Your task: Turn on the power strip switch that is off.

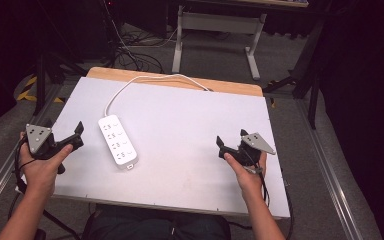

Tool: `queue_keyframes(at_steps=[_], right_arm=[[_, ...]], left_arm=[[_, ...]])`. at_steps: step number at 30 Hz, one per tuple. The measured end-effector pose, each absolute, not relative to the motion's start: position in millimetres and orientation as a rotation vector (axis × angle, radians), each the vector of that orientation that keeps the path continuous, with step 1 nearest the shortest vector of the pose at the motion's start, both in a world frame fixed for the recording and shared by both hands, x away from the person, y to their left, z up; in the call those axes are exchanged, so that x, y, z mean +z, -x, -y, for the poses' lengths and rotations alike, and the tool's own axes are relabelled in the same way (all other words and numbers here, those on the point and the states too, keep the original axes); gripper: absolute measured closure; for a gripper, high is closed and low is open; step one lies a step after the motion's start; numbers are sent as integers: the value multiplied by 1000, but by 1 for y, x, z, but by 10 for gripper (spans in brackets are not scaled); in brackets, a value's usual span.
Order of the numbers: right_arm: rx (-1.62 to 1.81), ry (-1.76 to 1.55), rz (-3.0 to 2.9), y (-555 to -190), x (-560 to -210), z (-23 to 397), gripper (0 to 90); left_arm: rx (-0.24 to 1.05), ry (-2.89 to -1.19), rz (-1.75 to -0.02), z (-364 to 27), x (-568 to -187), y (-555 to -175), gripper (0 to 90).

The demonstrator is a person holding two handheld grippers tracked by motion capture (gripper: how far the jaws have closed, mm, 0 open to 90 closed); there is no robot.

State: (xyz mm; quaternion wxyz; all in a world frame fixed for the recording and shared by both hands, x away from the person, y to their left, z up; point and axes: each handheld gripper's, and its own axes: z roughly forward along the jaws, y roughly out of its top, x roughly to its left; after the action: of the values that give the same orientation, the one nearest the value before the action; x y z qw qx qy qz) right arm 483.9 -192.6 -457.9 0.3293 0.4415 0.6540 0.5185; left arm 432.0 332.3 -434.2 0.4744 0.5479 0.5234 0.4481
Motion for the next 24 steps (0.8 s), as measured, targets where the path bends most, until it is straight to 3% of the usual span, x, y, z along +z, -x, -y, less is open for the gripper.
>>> queue_keyframes(at_steps=[14, 24], right_arm=[[1354, -1158, -1708, -482, -458, 194, 80], [1347, -1153, -1710, -482, -458, 194, 84]], left_arm=[[1106, -1349, -1277, -330, -434, -434, 101], [1123, -1354, -1266, -330, -434, -433, 245]])
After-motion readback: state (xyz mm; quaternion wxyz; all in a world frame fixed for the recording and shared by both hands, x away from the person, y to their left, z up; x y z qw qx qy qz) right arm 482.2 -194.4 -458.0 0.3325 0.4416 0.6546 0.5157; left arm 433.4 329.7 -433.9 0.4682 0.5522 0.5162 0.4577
